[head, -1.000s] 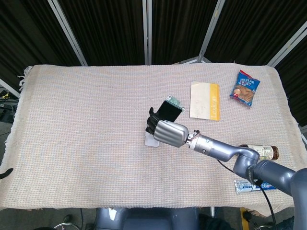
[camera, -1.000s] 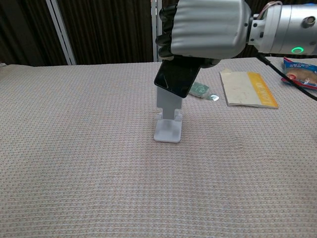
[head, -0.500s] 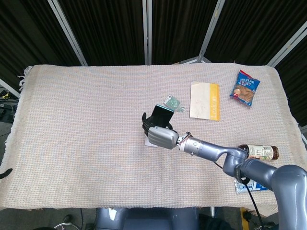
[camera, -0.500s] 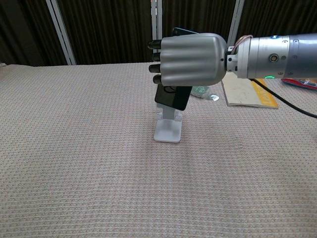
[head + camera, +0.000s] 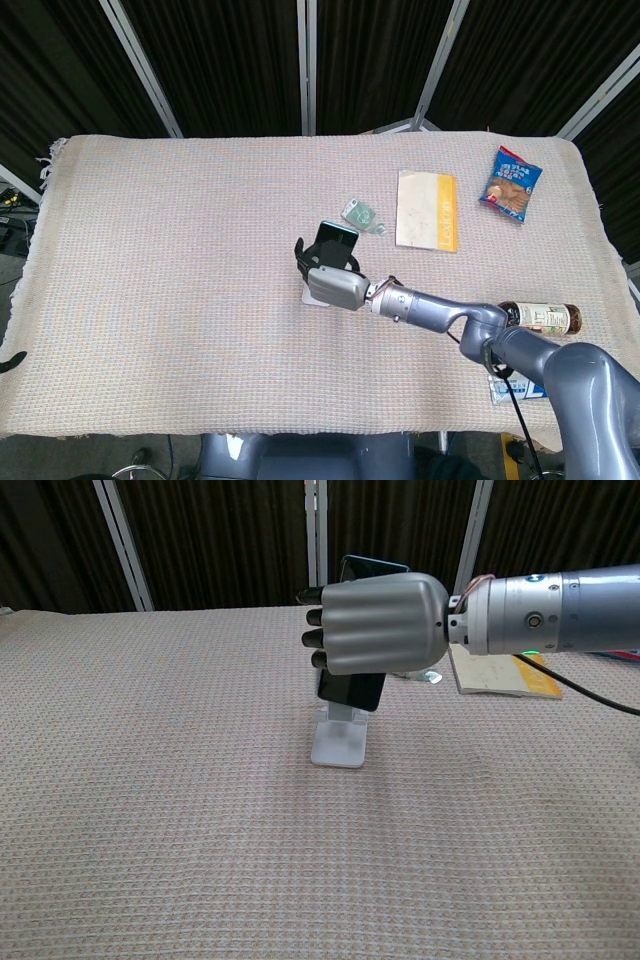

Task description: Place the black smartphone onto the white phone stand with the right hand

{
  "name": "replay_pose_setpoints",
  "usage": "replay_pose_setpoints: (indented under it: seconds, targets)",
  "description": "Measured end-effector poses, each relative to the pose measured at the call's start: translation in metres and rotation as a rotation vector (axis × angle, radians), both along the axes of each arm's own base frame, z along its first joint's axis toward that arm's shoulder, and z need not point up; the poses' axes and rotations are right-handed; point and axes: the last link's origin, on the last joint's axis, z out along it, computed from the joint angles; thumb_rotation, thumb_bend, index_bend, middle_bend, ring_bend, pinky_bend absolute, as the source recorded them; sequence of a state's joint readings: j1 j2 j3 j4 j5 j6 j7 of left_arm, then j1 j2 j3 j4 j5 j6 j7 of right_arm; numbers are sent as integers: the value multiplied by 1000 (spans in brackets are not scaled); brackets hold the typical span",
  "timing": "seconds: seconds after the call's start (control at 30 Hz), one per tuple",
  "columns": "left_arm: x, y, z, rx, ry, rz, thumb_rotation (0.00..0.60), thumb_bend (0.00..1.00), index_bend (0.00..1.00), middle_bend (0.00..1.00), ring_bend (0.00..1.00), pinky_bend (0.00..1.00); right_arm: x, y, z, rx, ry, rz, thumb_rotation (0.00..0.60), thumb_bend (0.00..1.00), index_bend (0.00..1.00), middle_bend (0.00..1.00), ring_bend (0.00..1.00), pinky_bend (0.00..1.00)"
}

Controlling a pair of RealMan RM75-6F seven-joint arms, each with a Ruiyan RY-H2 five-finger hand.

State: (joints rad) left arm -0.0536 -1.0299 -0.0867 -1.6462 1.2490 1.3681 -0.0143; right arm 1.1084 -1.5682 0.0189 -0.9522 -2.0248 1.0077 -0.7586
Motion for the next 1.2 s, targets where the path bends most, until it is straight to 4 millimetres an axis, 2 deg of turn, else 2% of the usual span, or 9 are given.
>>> replay_pose_setpoints:
  seconds: [0.33, 0.73, 0.83, 0.9, 0.97, 1.2]
  targets:
    - [0, 1, -3, -4, 4, 0, 600, 0, 0, 0, 0, 0, -5, -1, -6, 12, 25, 22, 600, 152, 464, 502, 413, 269]
    - [-2, 2, -3, -6, 8, 6, 600, 0, 0, 0, 0, 0, -2, 0, -15, 14, 18, 28, 600, 151, 456, 487, 372, 247]
    - [-2, 1, -3, -6, 10, 7, 600, 0, 0, 0, 0, 0, -1, 0, -16, 12, 21, 30, 600, 149, 419, 428, 324, 223]
    - [-2, 2, -3, -4, 10, 7, 600, 0, 0, 0, 0, 0, -1, 0, -17, 11, 23, 32, 600, 147, 324, 332, 265, 216]
    - [-2, 1, -3, -4, 11, 7, 600, 0, 0, 0, 0, 0, -2, 0, -17, 9, 17, 30, 600, 146, 259, 279, 240, 216]
    - [-2, 1, -4, -8, 13, 5, 600, 0, 0, 0, 0, 0, -4, 0, -15, -18, -9, 20, 600, 145, 247, 261, 233, 216]
